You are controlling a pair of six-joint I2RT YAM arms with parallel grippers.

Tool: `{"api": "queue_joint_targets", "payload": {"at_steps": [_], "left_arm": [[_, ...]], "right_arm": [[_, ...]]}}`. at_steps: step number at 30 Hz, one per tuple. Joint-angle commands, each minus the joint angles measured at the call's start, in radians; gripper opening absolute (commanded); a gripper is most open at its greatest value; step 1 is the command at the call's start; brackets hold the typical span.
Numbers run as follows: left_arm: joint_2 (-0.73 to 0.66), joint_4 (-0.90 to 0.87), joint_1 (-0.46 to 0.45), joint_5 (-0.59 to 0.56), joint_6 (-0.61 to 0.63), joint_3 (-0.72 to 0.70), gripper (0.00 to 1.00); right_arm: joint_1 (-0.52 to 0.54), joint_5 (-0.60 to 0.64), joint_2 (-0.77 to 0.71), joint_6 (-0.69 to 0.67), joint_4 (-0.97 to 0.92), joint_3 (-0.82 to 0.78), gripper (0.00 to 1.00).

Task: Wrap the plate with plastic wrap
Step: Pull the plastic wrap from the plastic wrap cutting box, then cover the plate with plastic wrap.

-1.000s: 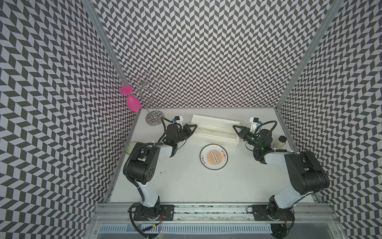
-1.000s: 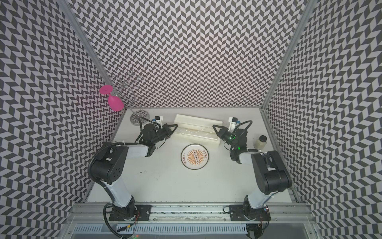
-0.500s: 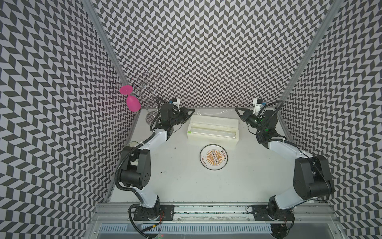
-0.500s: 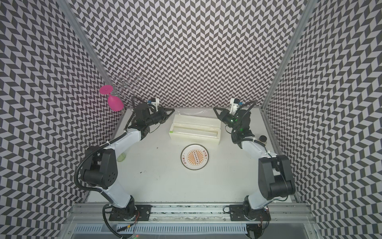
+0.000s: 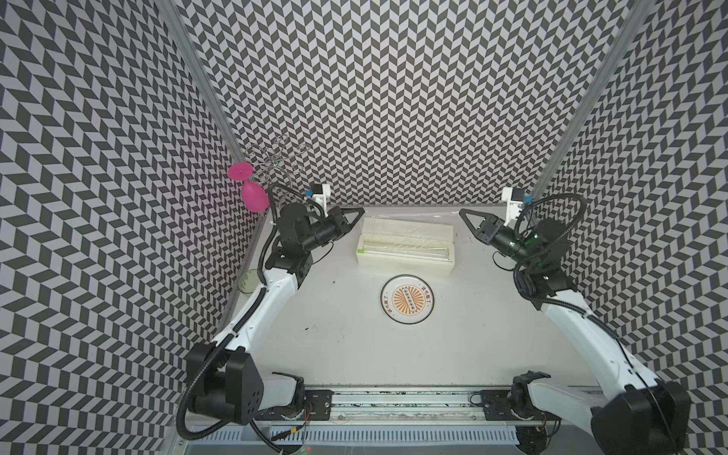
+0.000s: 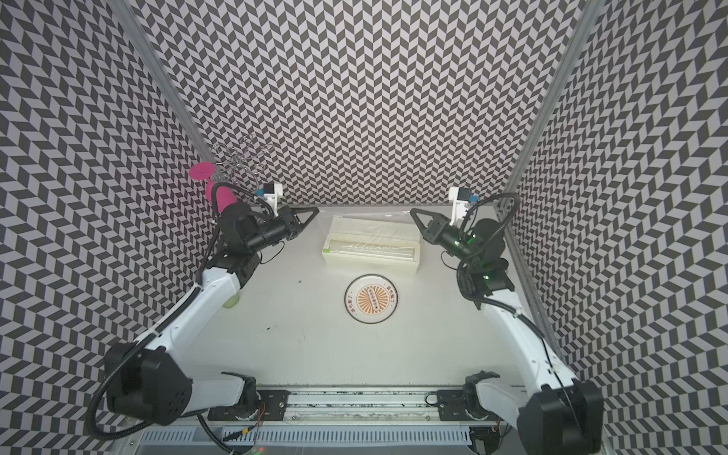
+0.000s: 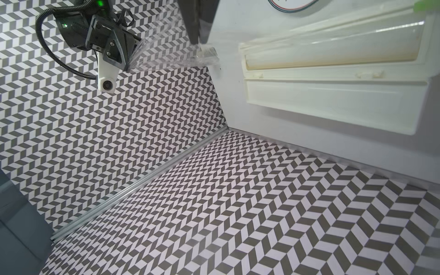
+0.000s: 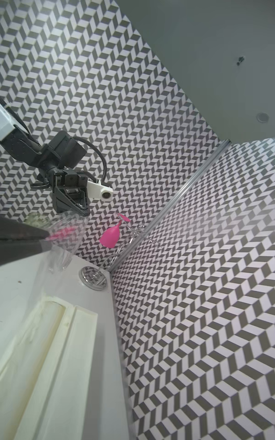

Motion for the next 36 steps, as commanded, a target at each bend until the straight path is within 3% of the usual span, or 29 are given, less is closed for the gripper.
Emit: {"api": "queue_joint_targets", "payload": {"at_steps": [1,8,17,23,36], "left_arm": [[-0.123,-0.072,-0.016,-0.004,0.047,-0.126,0.0],[-0.329,-0.231,-0.104,-0.122,0.082,-0.406,0.0],[-0.415,-0.315,-0.253,-0.255,0.071,-0.624,0.0],[-0.397,-0.34,-0.29,-0.307,0.087,-0.676,0.0],[-0.348,-0.4,-0.321,-0.36,0.075,-0.712,0.0]], "right_arm": [[0.013,0.0,-0.139,-0.072,-0.147,-0.087,0.0],[0.08,0.073,-0.387,-0.069,-0.428,-0.322,0.0],[0.243,0.247,-0.548,0.016,-0.749,-0.462,0.0],[0.3,0.322,-0.525,0.088,-0.911,-0.526,0.0],[0.415,0.458,-0.362,0.201,-0.853,-0.54,0.0]]}}
